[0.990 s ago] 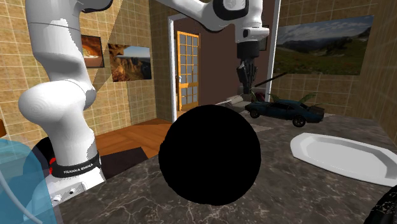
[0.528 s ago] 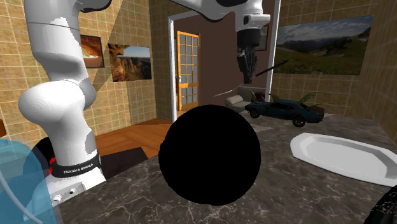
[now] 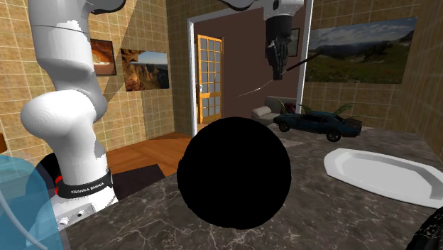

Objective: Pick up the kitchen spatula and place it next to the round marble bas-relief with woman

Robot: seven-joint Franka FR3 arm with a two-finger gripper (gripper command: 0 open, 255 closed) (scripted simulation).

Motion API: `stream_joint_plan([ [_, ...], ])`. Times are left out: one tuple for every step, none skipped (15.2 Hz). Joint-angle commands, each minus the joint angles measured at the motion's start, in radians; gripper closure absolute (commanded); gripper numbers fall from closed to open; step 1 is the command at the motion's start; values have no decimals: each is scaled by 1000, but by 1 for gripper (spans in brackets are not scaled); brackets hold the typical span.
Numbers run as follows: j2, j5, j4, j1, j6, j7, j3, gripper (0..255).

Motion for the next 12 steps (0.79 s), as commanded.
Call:
stream_joint_plan([
  [2, 0, 27, 0, -26, -2, 0, 255],
  [4, 0, 44, 0, -40, -2, 0, 255],
  [7, 0, 61, 0, -54, -3, 0, 255],
  [10, 0, 79, 0, -69, -3, 0, 255],
  [14, 0, 97, 0, -83, -4, 0, 255],
  [17, 0, 115, 1, -98, -4, 0, 255],
  [21, 0, 134, 1, -113, -5, 0, 255],
  [25, 0, 153, 1, -128, -6, 0, 255],
  [30, 0, 173, 1, -143, -6, 1, 255],
  [35, -1, 193, 1, -158, -7, 1, 255],
  [40, -1, 214, 1, -174, -7, 1, 255],
  [42, -1, 222, 1, -180, -8, 1, 255],
])
